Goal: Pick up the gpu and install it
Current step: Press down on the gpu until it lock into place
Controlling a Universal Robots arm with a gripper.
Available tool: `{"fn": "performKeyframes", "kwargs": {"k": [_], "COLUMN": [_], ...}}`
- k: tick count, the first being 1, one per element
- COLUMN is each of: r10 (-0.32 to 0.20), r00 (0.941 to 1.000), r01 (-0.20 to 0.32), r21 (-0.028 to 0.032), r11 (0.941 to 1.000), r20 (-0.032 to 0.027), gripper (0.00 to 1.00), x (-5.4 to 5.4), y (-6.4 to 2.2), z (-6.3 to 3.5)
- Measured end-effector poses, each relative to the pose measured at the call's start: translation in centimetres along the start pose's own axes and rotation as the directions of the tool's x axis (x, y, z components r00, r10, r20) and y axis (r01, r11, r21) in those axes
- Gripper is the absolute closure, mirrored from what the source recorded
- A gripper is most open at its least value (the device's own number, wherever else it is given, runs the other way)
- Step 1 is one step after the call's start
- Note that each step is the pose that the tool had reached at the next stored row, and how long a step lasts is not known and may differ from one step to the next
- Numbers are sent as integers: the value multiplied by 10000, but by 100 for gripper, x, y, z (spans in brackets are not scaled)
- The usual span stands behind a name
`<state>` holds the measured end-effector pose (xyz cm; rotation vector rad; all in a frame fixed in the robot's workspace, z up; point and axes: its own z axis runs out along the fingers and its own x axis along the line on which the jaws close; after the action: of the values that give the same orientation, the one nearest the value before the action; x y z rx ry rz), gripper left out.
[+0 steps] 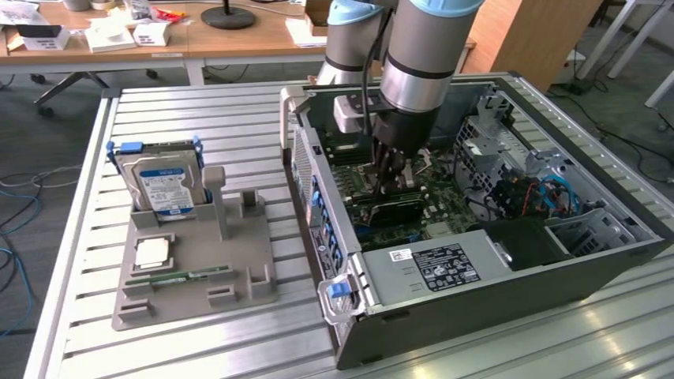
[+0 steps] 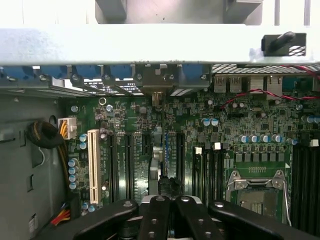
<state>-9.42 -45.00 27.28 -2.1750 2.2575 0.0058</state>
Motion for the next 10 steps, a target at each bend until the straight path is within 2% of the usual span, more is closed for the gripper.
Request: {"fn": "performKeyframes", "kwargs": {"k": [5, 10], "r10": [0, 0], "r00": [10000, 10000], "r01": [0, 0], "r21": [0, 0], "r11": [10000, 10000], "r20": [-4, -9], "gripper": [89, 89], "x": [0, -1], "y": [0, 0], "z": [-69, -96]}}
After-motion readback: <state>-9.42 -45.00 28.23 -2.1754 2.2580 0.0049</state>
